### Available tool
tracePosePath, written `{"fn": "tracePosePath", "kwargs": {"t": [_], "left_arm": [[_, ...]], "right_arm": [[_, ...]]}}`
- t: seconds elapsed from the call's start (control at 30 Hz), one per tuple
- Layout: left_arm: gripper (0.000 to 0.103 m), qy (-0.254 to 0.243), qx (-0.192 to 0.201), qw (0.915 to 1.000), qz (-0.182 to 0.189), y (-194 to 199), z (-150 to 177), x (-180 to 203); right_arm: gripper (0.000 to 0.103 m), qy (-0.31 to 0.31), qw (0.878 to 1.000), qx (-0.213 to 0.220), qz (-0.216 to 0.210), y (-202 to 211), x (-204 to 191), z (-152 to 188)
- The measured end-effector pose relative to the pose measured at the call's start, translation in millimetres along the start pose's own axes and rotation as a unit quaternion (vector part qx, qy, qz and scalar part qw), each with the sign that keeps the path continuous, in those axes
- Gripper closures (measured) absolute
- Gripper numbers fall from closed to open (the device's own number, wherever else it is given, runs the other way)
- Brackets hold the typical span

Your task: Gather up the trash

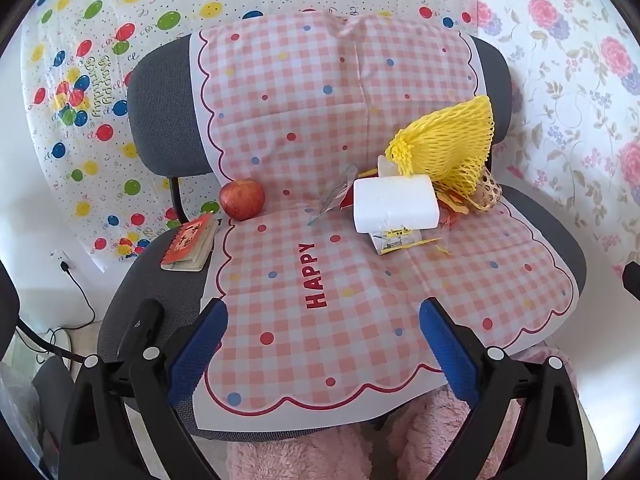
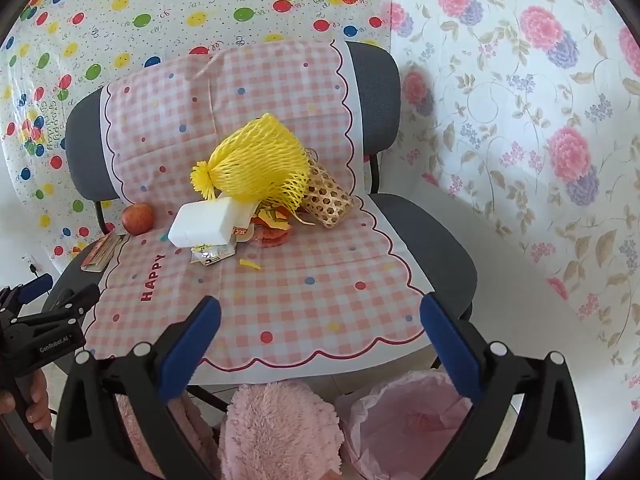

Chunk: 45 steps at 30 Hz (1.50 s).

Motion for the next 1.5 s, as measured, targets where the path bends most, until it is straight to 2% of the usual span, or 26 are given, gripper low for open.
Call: {"fn": "tracePosePath", "kwargs": {"t": [0.3,0.57,0.7,1.5], "left_arm": [[0.008,0.002,0.001,1.0,-0.001,0.4,-0.3,-1.9],[0.008,0.002,0.001,1.0,-0.001,0.7,-0.4,-2.7],[0.008,0.002,0.001,1.0,-0.001,1.1,0.1,-3.3],[0.008,0.004,-0.001,1.0,-0.002,0.0,1.6,-7.1]], "right_arm": [[0.006,-0.007,1.0,0.003,-0.001,-1.1,-0.2,0.5],[0.006,0.004,1.0,-0.025,-0.003,-5.3,-2.3,2.4],[0.006,0.0,1.0,0.005,-0.002,-2.8,-2.0,2.2],[0.006,-0.001,1.0,0.014,0.0,-5.6,-1.4,3.7]]}}
Point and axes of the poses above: each gripper's, at about its wrist camera, not at the fingertips, and y roughly against the way its jaws point, x to its right, z to its underside, the point moved 6 cm from there along -y, roughly the way its jaws point, and after that the axes turned 12 degrees about y, right-handed, at the moved point
